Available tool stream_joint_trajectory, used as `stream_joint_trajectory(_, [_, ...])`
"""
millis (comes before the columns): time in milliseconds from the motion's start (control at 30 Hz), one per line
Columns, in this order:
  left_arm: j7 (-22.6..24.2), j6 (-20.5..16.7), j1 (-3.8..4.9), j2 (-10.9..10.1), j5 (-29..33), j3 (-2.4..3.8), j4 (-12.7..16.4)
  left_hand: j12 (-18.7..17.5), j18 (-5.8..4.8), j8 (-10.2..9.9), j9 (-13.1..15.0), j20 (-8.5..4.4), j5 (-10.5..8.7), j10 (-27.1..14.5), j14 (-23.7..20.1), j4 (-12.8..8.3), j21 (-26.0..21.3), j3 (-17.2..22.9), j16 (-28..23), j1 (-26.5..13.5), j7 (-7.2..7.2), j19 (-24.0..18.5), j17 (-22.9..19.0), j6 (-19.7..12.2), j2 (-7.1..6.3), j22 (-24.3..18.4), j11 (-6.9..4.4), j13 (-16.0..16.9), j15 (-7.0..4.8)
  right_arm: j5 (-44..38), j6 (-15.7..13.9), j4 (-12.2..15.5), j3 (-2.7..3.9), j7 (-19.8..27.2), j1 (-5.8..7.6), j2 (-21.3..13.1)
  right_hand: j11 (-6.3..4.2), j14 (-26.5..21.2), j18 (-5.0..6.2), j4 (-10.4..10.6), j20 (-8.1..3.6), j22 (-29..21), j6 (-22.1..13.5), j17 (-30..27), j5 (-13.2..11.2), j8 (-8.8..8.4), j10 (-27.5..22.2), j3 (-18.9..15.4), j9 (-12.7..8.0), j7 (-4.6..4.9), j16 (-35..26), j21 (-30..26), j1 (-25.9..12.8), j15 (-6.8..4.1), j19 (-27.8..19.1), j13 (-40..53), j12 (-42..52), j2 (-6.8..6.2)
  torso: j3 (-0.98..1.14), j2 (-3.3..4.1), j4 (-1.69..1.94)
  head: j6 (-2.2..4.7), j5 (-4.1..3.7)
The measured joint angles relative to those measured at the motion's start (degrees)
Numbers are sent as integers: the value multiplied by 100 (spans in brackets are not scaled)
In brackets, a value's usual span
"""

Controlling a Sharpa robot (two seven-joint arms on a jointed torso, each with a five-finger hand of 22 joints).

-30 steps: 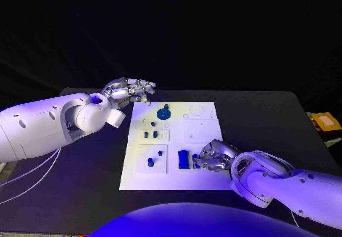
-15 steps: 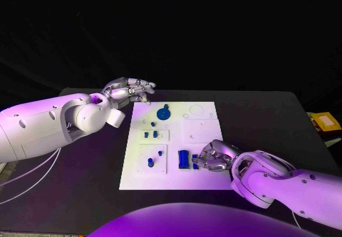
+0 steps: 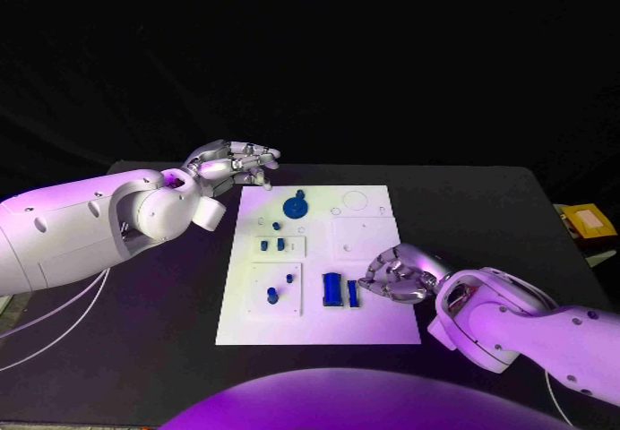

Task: Assemble the parts on the task board

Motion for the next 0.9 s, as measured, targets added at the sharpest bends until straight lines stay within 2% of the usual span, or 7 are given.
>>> stream_joint_trajectory(167, [125, -81, -8, 139, 60, -58, -168, 6, 0, 67, 15, 54, 0, 53, -421, 107, -322, 27, -268, -22, -108, -232, -136, 94, 22, -146, -53, -4, 42, 1290, -120, -421, 14, 1258, 250, 53, 183, -265, 390, -268, 176, -1, -303, -1176, -261, -268, -1285, 131, -129, 198, -1078, -2133, 486, 171, -712, -1325, -2023, 31, -38, -93, -13, 0, -55])
stream_joint_trajectory(267, [258, -191, -27, 263, 138, -85, -313, -339, 1, 67, 24, 231, 0, 101, -959, 207, -931, 33, -1054, -33, -110, -712, -498, 96, 11, -491, 20, -197, 220, 2273, -103, -974, 40, 1960, 388, 213, 346, -1248, 761, -377, 327, -566, -542, -2835, -456, -459, -1985, 342, -308, 353, -2692, -4632, 681, 330, -1856, -2207, -3085, -18, -68, -178, -23, 0, -106])
stream_joint_trajectory(433, [548, -450, -93, 534, 347, -105, -646, -1701, 0, 28, -36, 648, 0, 561, -923, 358, -2267, -119, -2992, 5, -205, -1082, -1155, 109, 49, -1514, 184, -284, 440, 3852, 30, -2026, 92, 2805, 520, 602, 560, -2478, 762, -525, 623, -1802, -653, -3990, -618, -773, -2338, 820, -758, 473, -4605, -6303, 806, 643, -2642, -4108, -4571, -114, -93, -305, -31, 153, -180])
stream_joint_trajectory(567, [794, -701, -174, 809, 580, -114, -971, -2353, 0, -117, -133, 727, 0, 635, -988, 441, -2772, -219, -3825, 61, -281, -1241, -1373, 96, 105, -1958, 223, -285, 559, 4851, 222, -2903, 126, 3268, 550, 964, 754, -2989, 762, -677, 936, -2756, -557, -4769, -711, -950, -2360, 904, -1033, 534, -5895, -7168, 804, 920, -2992, -5328, -5306, -112, -94, -397, -26, 354, -198])
stream_joint_trajectory(733, [1023, -958, -223, 1067, 825, -115, -1298, -2623, 0, -143, -167, 727, 0, 614, -989, 465, -2867, -292, -4137, 83, -325, -1241, -1464, 105, 128, -2119, 203, -289, 560, 5593, 436, -3666, 157, 3620, 571, 1212, 834, -2819, 761, -877, 1094, -3839, -424, -5361, -711, -1131, -2168, 797, -1302, 553, -6657, -7547, 684, 1042, -3250, -6327, -5756, 9, -67, -469, -9, 594, -202])
stream_joint_trajectory(800, [1033, -978, -227, 1069, 838, -116, -1307, -2765, -143, -325, -341, 473, -129, -234, -1682, 270, -2943, -696, -4423, -223, -475, -1920, -1592, -642, 328, -2421, 41, -343, 404, 5638, 440, -3662, 160, 3636, 574, 1215, 706, -3571, 713, -972, 919, -4513, -1064, -5733, -816, -1284, -2930, 363, -1704, 400, -6953, -7621, 396, 940, -4037, -6587, -5920, 205, -62, -476, -9, 617, -202])
stream_joint_trajectory(900, [1020, -992, -227, 1049, 835, -115, -1266, -3046, -498, -667, -709, -92, -397, -2099, -3165, -152, -3076, -1517, -5007, -1174, -752, -3371, -1860, -2331, 724, -3050, -296, -462, 80, 5638, 412, -3590, 182, 3627, 565, 1185, 382, -5471, 344, -1108, 446, -5701, -2696, -6431, -1080, -1599, -4854, -664, -2559, 14, -7465, -7748, -466, 692, -5763, -6928, -6191, 481, -65, -472, -2, 606, -203])
